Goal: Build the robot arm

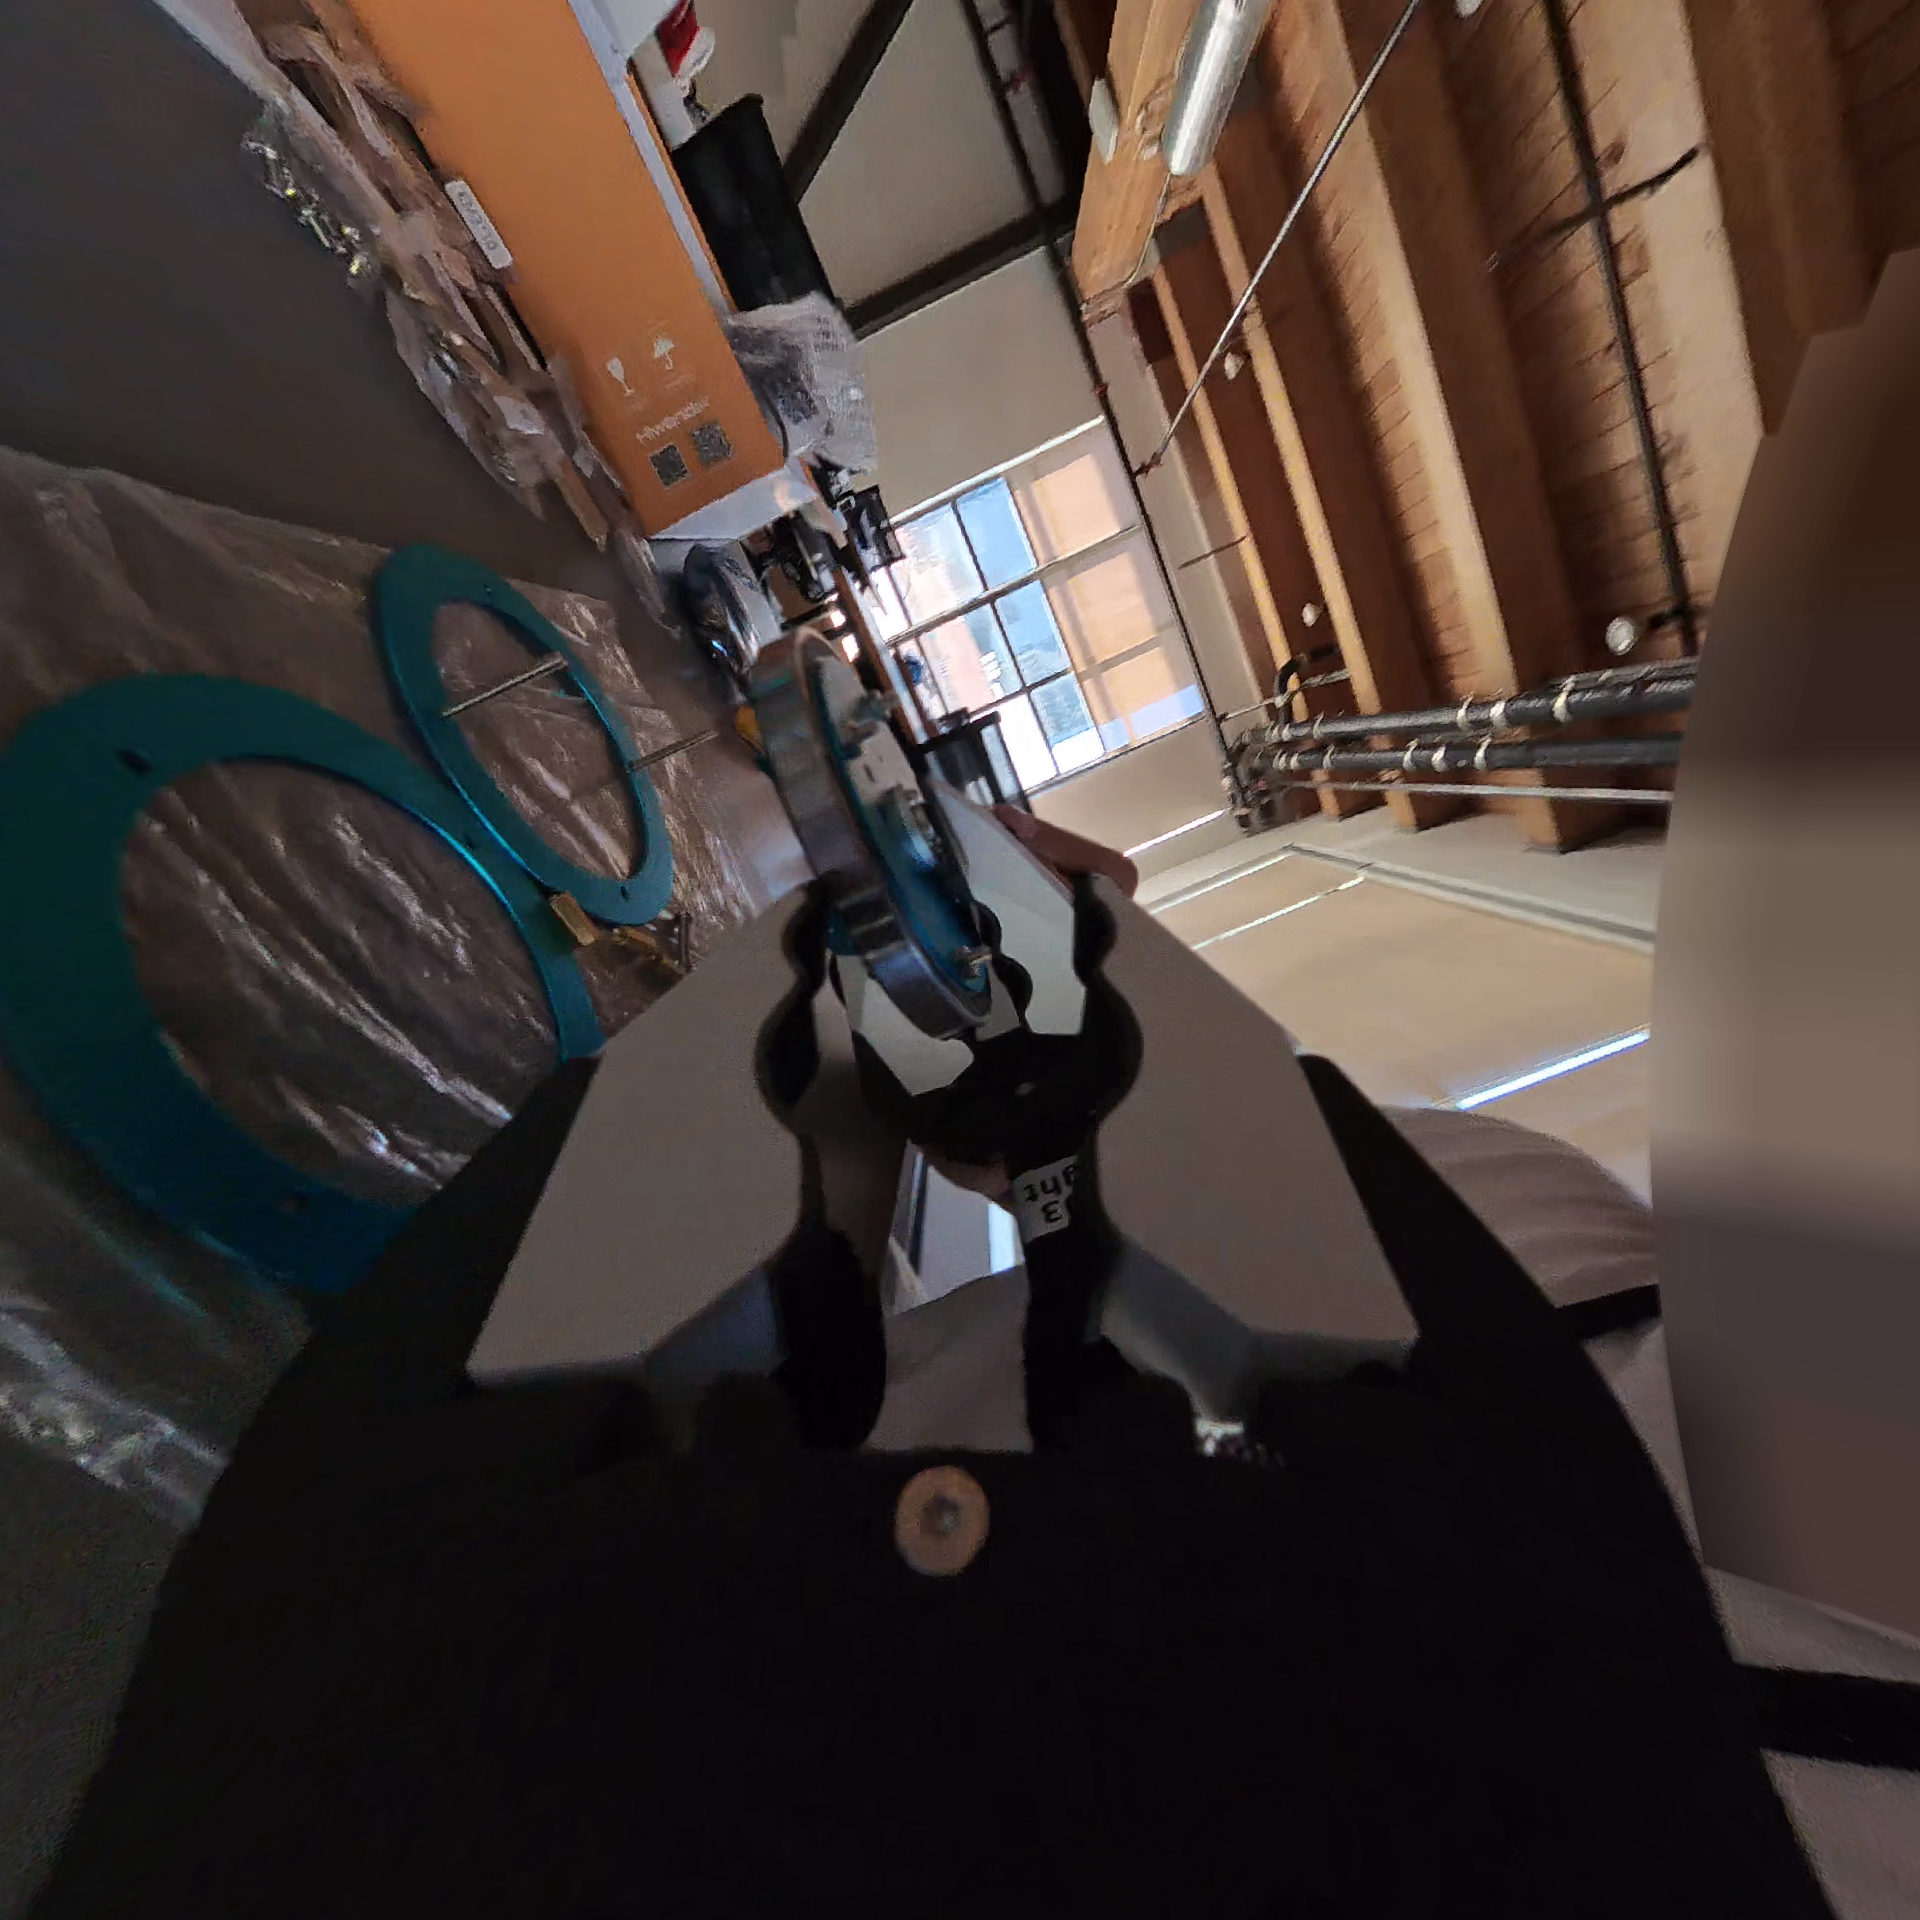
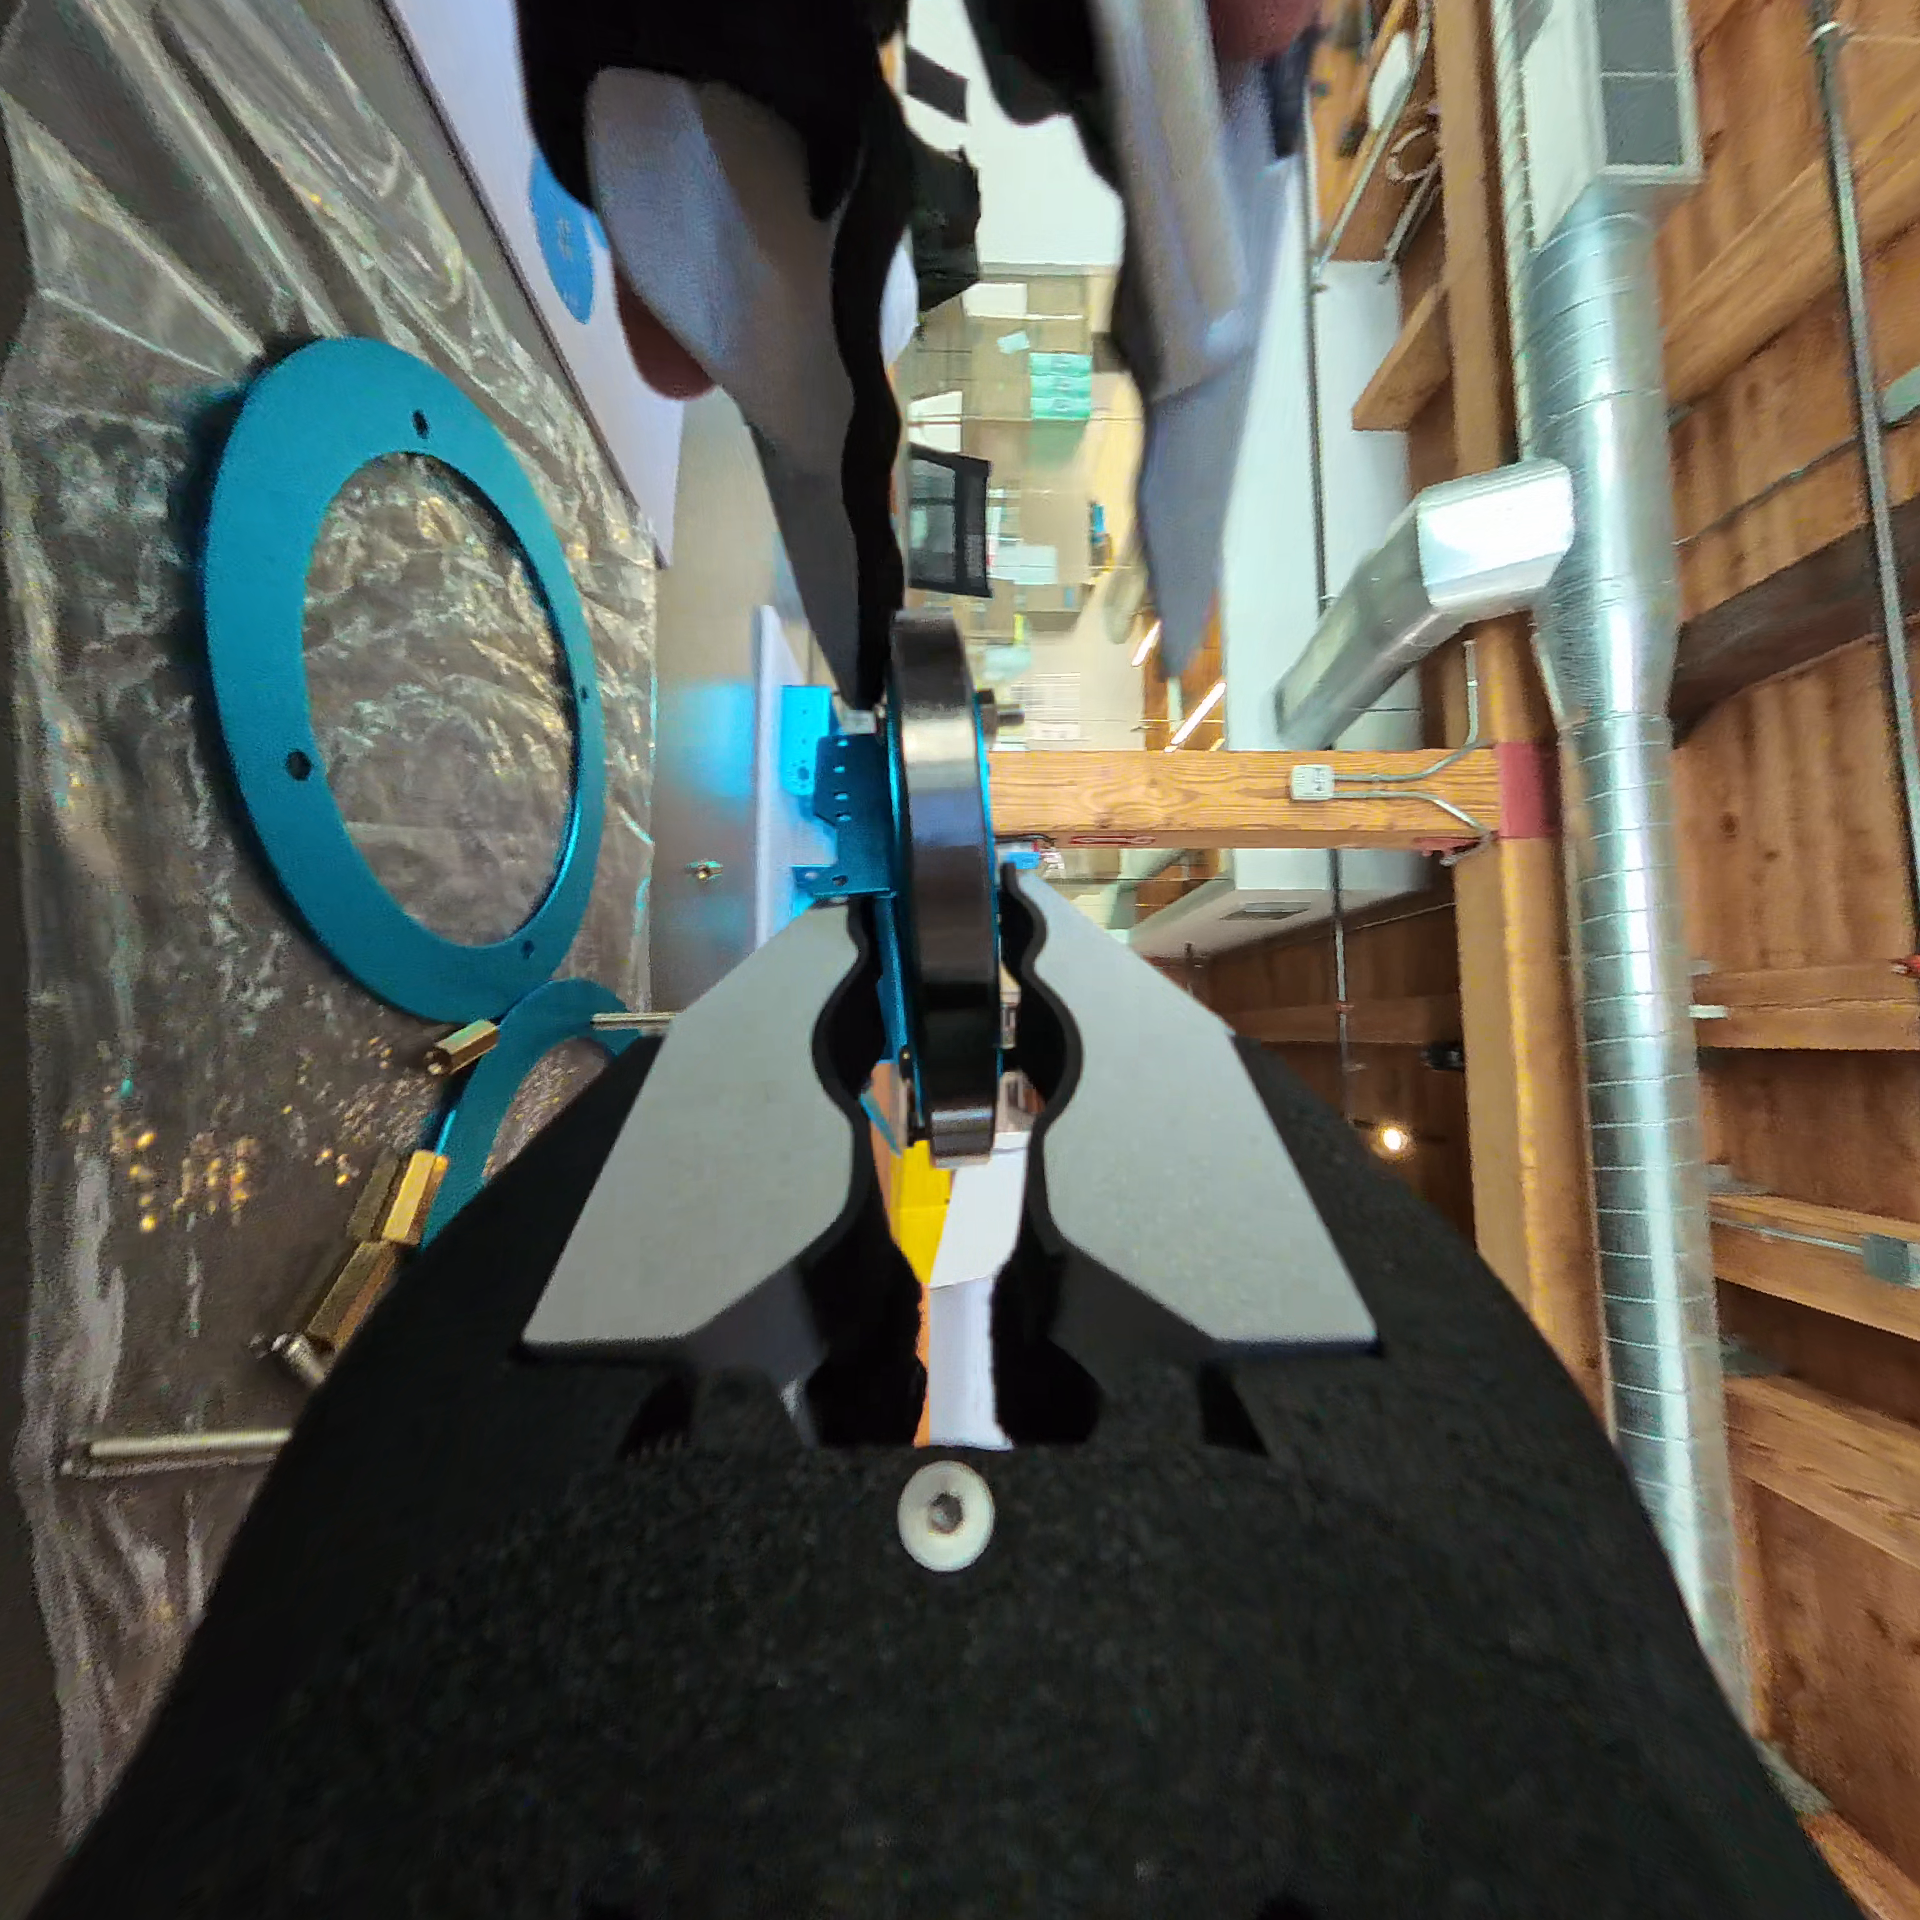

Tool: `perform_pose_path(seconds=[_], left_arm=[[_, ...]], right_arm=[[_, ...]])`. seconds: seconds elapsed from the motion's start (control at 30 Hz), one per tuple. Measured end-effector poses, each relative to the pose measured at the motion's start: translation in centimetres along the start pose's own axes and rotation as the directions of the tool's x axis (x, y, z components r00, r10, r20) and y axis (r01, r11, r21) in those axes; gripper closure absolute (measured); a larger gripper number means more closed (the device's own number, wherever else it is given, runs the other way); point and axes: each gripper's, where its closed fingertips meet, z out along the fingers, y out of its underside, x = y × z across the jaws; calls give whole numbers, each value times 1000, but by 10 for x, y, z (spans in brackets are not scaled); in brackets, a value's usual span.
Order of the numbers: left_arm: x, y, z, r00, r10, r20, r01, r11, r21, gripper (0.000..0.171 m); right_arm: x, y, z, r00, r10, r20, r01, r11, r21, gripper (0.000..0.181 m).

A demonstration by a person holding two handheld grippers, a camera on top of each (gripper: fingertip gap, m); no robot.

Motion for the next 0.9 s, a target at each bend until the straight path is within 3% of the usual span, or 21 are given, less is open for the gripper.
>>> perform_pose_path(seconds=[0.07,0.2,0.23,0.43,0.53,0.67,0.77,0.8,0.9], left_arm=[[-5,-4,-5,998,-54,-31,56,998,40,144],[-9,1,-7,992,-103,-66,105,994,37,147],[-11,1,-9,994,-95,-54,98,994,40,156],[2,-1,-24,998,-11,-65,13,999,31,157],[5,-4,-30,998,-29,-63,32,998,50,155],[-4,0,-39,1000,-6,20,5,999,44,156],[-3,-1,-52,999,-42,1,42,997,67,157],[-4,-3,-60,998,-67,-3,67,994,86,157],[-12,-16,-91,994,-87,63,76,985,158,157]], right_arm=[[3,-3,0,999,-23,-38,24,1000,11,163],[3,-15,2,993,-82,-80,86,995,43,163],[3,-18,2,993,-84,-81,88,994,57,163],[15,-33,10,983,-98,-156,118,986,121,163],[18,-44,13,985,-92,-146,114,981,156,164],[10,-53,17,983,-111,-147,137,974,179,163],[9,-61,17,995,-15,-98,34,980,196,158],[11,-63,17,996,29,-84,-13,982,187,148],[15,-63,5,959,268,94,-281,940,194,133]])
